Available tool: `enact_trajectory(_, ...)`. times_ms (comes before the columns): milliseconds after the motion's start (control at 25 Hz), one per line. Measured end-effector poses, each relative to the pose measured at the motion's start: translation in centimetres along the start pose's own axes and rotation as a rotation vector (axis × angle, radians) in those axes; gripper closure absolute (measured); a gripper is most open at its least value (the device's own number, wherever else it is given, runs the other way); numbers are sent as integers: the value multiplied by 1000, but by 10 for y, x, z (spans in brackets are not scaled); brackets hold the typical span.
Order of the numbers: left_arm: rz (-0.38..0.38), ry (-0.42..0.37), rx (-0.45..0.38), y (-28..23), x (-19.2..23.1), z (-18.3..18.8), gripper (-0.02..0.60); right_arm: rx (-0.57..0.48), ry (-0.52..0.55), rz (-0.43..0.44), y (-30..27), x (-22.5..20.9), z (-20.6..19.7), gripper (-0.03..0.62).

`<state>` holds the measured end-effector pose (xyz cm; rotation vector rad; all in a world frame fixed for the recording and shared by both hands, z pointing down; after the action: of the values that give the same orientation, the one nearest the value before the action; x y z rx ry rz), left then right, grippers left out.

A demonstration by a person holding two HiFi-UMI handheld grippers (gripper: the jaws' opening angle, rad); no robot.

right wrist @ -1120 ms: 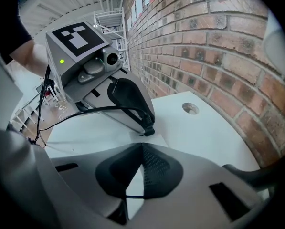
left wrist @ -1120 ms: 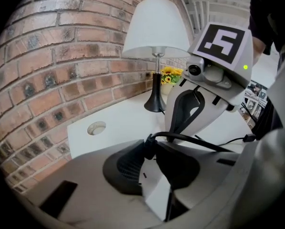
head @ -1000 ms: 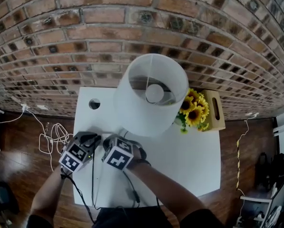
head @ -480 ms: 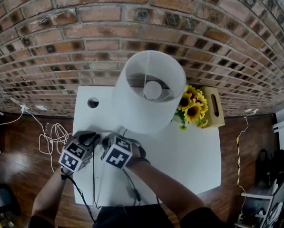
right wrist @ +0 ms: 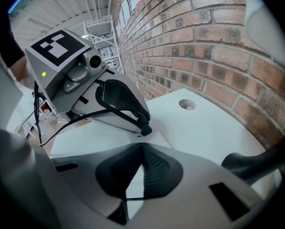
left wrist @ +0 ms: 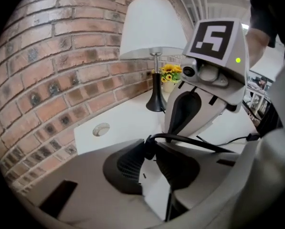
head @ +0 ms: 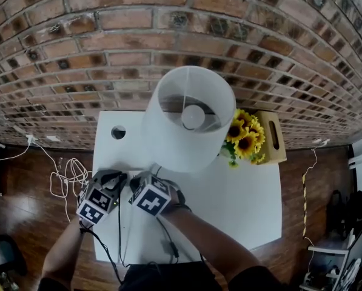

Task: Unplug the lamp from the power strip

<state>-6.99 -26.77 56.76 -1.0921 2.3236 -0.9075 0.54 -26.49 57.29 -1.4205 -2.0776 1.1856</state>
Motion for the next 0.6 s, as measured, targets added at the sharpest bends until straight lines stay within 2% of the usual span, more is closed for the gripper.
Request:
enact_trajectory(80, -5, 55, -12, -1, 4, 4, 485, 3, -10, -3, -2, -2, 2, 606)
enact_trajectory(200, -13, 98, -9, -4, 7, 6, 485, -4, -52, 3, -2, -6, 0, 606)
enact_trajectory(280, -3, 97, -15, -3, 6, 5, 485, -28, -88, 19, -1, -8, 0, 606)
enact_trajectory(480, -5, 27, -17, -2, 4, 5, 486, -52, -124, 38, 1, -7, -2, 606)
enact_trajectory(600, -16, 70, -23, -2, 7, 4, 486, -45, -141, 23, 1, -8, -3, 606)
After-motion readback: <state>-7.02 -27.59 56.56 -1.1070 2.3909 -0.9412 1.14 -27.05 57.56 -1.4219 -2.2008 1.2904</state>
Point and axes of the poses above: the fingertips, and each gripper's own axes: y backward along the fingers, x to its left, z out of its top, the point moved 6 cm from there along y, backward along the fingers, and after that the axes turned 2 degrees about -y, right-handed, at the moved point
